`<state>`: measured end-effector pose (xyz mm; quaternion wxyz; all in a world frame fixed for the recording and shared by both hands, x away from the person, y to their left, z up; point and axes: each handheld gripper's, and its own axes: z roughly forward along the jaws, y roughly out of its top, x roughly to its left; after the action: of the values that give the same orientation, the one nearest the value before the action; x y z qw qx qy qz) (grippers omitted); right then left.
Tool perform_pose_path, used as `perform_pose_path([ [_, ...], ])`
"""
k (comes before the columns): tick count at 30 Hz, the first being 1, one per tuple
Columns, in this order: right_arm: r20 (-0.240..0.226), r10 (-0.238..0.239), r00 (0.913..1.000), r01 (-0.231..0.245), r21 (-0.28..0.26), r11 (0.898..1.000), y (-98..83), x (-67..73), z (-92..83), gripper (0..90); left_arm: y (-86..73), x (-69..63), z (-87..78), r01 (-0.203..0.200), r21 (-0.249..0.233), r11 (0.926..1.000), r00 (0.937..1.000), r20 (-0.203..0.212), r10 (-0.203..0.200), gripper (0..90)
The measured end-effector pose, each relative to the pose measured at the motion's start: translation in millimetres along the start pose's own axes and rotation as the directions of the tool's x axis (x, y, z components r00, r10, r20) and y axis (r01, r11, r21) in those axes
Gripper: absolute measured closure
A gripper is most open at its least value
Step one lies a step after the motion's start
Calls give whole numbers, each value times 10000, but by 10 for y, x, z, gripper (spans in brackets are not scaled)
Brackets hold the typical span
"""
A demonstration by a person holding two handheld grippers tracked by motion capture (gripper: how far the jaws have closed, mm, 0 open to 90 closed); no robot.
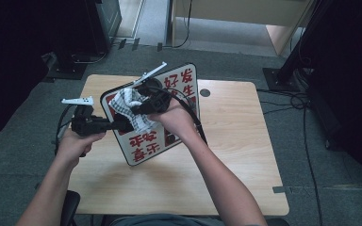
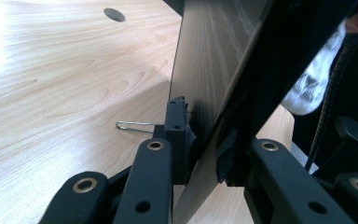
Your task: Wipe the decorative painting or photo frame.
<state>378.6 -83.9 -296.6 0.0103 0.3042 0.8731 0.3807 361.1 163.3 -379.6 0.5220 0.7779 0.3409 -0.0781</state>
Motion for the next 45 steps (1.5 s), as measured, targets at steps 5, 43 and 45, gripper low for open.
perform_pose_path([
  [5,-160,109,9998,-110,-32,9999,-96,-27,49,817,-2,-6,4,-4,-30,10000,10000,-9,4,771],
  [43,-400,475,9981,-444,764,9961,-595,-99,405,817,0,6,1,-10,6,10000,10000,35,10,769],
  [45,-415,493,9979,-460,767,9960,-628,-97,427,816,0,5,1,-11,2,10000,10000,37,11,769],
])
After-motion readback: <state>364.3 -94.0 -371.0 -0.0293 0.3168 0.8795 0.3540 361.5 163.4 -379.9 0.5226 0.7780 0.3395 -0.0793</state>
